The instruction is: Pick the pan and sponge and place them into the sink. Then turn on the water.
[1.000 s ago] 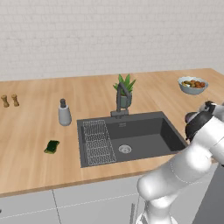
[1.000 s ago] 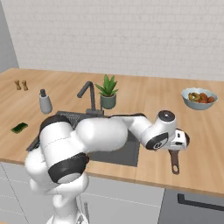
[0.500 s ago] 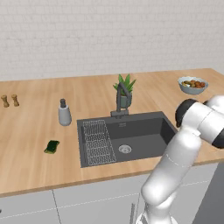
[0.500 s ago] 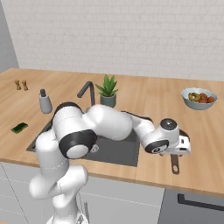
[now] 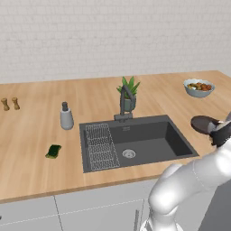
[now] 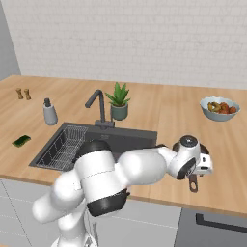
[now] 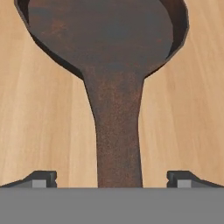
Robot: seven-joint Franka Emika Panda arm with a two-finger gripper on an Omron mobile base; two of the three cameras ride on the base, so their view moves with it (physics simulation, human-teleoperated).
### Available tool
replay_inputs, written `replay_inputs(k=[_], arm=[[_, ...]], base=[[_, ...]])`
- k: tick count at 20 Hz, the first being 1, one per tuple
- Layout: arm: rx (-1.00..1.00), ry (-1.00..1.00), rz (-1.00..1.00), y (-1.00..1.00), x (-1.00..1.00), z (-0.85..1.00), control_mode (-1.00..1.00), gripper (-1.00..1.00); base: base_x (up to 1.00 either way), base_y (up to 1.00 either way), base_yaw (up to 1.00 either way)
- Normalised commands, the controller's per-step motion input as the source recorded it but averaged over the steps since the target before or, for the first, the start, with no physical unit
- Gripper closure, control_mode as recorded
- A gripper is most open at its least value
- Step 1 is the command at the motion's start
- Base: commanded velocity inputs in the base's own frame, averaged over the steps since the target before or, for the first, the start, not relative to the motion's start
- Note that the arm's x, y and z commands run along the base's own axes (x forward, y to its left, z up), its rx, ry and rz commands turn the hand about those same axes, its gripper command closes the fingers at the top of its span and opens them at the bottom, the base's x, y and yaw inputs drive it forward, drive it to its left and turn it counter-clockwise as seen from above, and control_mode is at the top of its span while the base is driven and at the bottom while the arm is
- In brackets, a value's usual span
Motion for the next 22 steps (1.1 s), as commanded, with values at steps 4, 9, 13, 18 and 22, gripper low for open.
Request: replay_inputs(k=[4,9,13,18,22], arm=[[0.00,0.00,0.04,0.00,0.00,-0.28,-1.00,-1.00],[0.00,0.00,0.08,0.00,0.00,-0.39,-1.00,1.00],[0.00,0.00,0.09,-0.01,0.04,-0.41,-1.00,1.00],[0.01,0.00,0.06,0.08,0.01,-0.33,-1.00,1.00],[0.06,-0.04,0.00,0.43,-0.15,-0.08,-1.00,1.00]], base=[[0.00,0.00,0.00],[0.00,0.00,0.00],[0.00,0.00,0.00],[0.00,0.00,0.00],[0.00,0.00,0.00]])
